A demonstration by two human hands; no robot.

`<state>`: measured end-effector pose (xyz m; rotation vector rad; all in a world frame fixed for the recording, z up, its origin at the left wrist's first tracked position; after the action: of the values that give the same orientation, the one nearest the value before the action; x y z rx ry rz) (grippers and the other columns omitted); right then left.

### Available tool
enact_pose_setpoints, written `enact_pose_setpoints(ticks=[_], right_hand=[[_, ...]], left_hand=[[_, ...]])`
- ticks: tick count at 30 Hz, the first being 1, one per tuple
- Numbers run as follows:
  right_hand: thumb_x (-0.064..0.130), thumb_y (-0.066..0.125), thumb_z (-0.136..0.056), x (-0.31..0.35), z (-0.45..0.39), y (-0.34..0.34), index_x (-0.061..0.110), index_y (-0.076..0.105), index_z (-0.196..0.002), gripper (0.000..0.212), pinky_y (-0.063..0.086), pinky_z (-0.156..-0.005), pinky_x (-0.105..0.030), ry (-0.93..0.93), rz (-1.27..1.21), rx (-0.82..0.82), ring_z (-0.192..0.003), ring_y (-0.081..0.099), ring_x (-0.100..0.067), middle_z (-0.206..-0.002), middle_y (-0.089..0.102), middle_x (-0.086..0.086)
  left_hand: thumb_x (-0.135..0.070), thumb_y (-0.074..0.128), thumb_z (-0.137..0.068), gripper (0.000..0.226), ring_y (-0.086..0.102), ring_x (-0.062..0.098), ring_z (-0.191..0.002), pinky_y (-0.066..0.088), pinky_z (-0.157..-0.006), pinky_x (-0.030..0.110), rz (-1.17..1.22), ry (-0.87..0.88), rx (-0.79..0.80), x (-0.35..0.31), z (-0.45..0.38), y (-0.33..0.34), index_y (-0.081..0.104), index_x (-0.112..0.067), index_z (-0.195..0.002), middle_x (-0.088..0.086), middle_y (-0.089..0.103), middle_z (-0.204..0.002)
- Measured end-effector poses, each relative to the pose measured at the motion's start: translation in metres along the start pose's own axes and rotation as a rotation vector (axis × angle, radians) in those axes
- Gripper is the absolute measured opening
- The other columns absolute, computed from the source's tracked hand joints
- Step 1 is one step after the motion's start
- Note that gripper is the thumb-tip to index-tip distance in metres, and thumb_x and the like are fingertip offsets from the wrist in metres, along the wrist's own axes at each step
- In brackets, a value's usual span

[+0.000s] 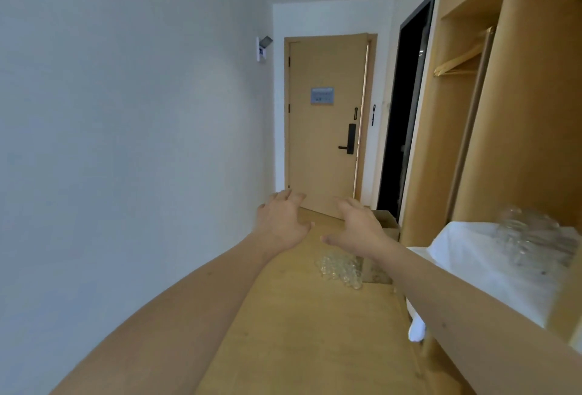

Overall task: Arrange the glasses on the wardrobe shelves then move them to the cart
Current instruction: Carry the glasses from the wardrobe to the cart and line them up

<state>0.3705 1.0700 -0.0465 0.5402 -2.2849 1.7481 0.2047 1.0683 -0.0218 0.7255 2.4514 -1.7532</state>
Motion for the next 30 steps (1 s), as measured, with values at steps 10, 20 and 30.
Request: enact_pose_setpoints(ticks=[10, 20, 30], right_hand=[[0.056, 0.077, -0.077, -0.029, -0.054, 0.005, 0.027, 0.027, -0.157, 0.098, 0.041, -0.106, -0.044, 0.237, 0.09, -0.058, -0.143, 0.032, -0.034, -0.159, 0.03, -0.006], [0.051, 0.077, -0.083, -0.045, -0.104, 0.009, 0.027, 0.018, -0.161, 0.101, 0.031, -0.117, -0.046, 0.383, 0.13, -0.086, -0.15, 0.024, -0.037, -0.167, 0.02, -0.006], [0.049, 0.074, -0.085, -0.085, -0.149, 0.032, 0.028, 0.021, -0.16, 0.094, 0.034, -0.115, -0.045, 0.46, 0.13, -0.097, -0.145, 0.031, -0.037, -0.164, 0.025, -0.007]], left_hand=[[-0.044, 0.067, -0.093, 0.068, 0.032, 0.033, -0.147, 0.034, -0.116, 0.05, 0.124, 0.19, 0.053, 0.006, -0.098, 0.03, 0.042, -0.024, -0.152, 0.013, 0.032, -0.162], [-0.043, 0.067, -0.094, 0.072, 0.026, 0.032, -0.15, 0.031, -0.119, 0.051, 0.212, 0.339, 0.11, 0.013, -0.177, 0.055, 0.036, -0.022, -0.156, 0.013, 0.029, -0.163], [-0.045, 0.067, -0.093, 0.07, 0.031, 0.031, -0.147, 0.035, -0.117, 0.049, 0.203, 0.394, 0.179, 0.019, -0.234, 0.113, 0.04, -0.025, -0.154, 0.011, 0.036, -0.159]])
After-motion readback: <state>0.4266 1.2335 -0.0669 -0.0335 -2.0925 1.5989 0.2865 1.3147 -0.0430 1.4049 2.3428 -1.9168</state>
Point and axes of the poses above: each hand's wrist, its own z-axis away from the middle knuckle, its own y-axis out of the palm, x = y × z, the point moved 8 cm from there along -z, towards the middle knuckle
